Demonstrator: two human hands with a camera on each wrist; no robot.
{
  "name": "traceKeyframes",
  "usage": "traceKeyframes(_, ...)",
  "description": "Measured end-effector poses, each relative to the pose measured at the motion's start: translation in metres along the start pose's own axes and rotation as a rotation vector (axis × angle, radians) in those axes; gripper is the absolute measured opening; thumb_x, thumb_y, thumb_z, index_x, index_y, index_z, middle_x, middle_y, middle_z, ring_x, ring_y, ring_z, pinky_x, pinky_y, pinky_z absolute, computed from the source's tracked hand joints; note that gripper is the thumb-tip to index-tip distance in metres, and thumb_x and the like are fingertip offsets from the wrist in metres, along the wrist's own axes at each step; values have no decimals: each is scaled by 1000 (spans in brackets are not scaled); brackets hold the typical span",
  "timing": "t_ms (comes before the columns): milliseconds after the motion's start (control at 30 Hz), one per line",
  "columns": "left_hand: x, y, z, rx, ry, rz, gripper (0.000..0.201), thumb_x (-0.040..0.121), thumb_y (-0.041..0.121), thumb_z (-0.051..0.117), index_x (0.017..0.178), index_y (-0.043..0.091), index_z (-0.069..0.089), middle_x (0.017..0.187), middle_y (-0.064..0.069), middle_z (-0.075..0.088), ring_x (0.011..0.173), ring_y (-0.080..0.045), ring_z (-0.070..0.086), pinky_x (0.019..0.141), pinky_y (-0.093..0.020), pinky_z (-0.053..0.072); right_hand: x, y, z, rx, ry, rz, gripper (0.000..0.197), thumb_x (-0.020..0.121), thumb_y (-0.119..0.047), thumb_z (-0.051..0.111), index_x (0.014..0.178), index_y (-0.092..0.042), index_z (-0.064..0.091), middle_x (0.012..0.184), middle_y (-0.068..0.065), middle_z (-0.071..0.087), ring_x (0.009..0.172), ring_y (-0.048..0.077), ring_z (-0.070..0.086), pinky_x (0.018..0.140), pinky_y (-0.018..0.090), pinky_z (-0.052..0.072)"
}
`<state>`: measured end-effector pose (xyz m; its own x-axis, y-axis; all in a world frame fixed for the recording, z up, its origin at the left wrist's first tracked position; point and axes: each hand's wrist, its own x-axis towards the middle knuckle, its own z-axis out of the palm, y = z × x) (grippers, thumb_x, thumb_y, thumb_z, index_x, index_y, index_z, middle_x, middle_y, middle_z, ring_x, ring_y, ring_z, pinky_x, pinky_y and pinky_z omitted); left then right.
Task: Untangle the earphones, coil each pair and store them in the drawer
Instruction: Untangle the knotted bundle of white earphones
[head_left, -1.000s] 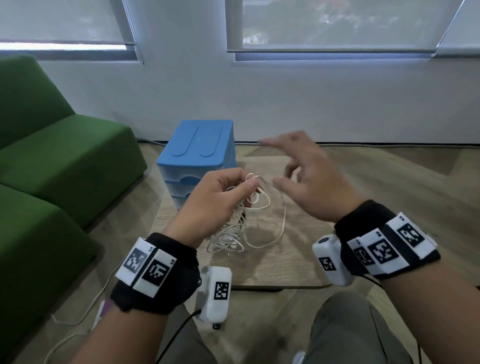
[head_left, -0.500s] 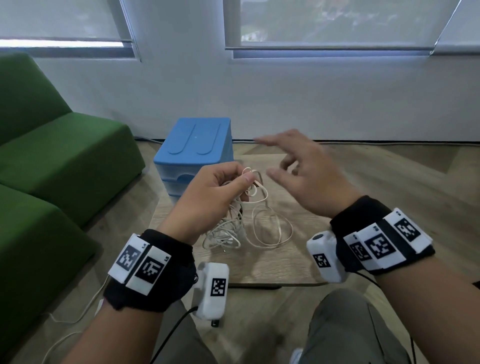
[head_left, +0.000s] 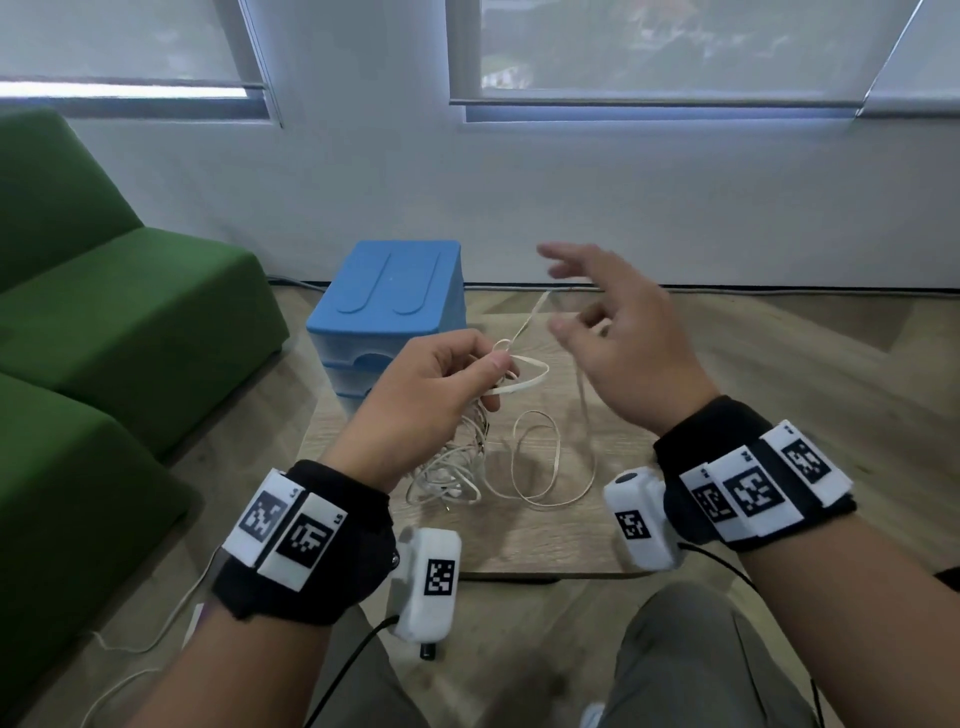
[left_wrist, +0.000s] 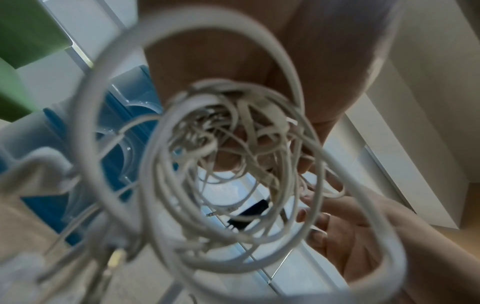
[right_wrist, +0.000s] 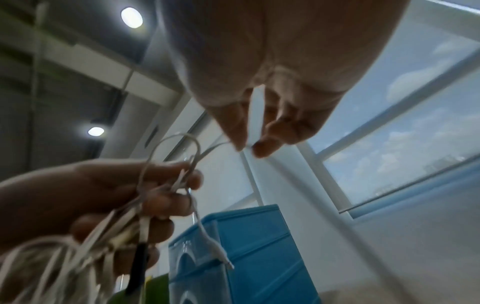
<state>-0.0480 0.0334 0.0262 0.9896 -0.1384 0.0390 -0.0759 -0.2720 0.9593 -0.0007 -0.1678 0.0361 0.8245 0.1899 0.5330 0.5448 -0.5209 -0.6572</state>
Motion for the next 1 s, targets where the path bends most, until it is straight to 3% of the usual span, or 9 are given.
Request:
traceKeyframes(67,1,0,1,-19,9,19,25,103,33,63,92,14,75,71,-1,67,52,-7,44,45,-15,32,-4,-6,4,-51,-200,-129,39,93,-9,68,128,-25,68,110,-8,69,79,-5,59,70,7,44)
traceKeyframes(133,2,1,0,-41,15,34,25,102,32,64,91,12,75,72,-2,67,56,-7,50,46,-13,34,-3,-6,8,-57,-259,-151,16,96,-15,66,107,-20,76,90,-11,74,77,0,64,68,10,44)
traceKeyframes(233,3,2,-1,-40,3,42,21,101,32,65,93,16,76,75,-3,66,59,-7,51,46,-12,34,0,2,9,-19,-123,-21,13,97,-20,65,91,-19,77,72,-6,72,67,11,65,65,31,52)
traceKeyframes(400,4,-2,-3,-11,-14,13,18,102,34,64,94,22,75,73,0,63,56,-6,46,47,-13,34,1,5,9,-32,34,110,18,94,-20,68,79,-17,76,65,-3,70,62,13,65,66,34,53)
traceKeyframes(567,4,-7,-2,-37,6,21,12,105,29,60,106,28,71,78,-6,66,68,-10,60,60,-21,46,-3,-5,7,103,-249,-6,19,96,-19,68,80,-12,75,64,4,67,58,22,63,58,37,52)
traceKeyframes(633,2,-7,-2,-18,-47,34,17,106,34,58,102,29,73,80,-14,64,70,-13,57,65,-23,44,3,-3,2,206,-134,83,19,97,-13,65,81,-11,75,60,5,64,54,20,58,56,35,49)
traceKeyframes(700,0,-5,-2,-1,-76,40,24,107,39,55,99,28,76,75,-13,58,65,-12,50,60,-19,39,8,0,-2,247,4,148,21,97,-11,63,80,-13,75,57,3,60,53,16,53,56,32,46)
traceKeyframes(833,1,-2,-1,-33,-29,16,28,108,33,54,102,18,75,67,-4,52,54,-5,45,55,-13,37,5,-4,2,216,-9,128,20,97,-17,64,81,-16,76,58,3,61,53,17,54,56,35,47)
traceKeyframes(1000,0,-7,-3,-28,-4,-32,22,107,32,56,103,21,75,69,-2,53,60,-8,47,55,-15,37,8,0,-4,412,197,246,24,99,-12,60,78,-16,73,64,12,62,50,19,52,49,22,41)
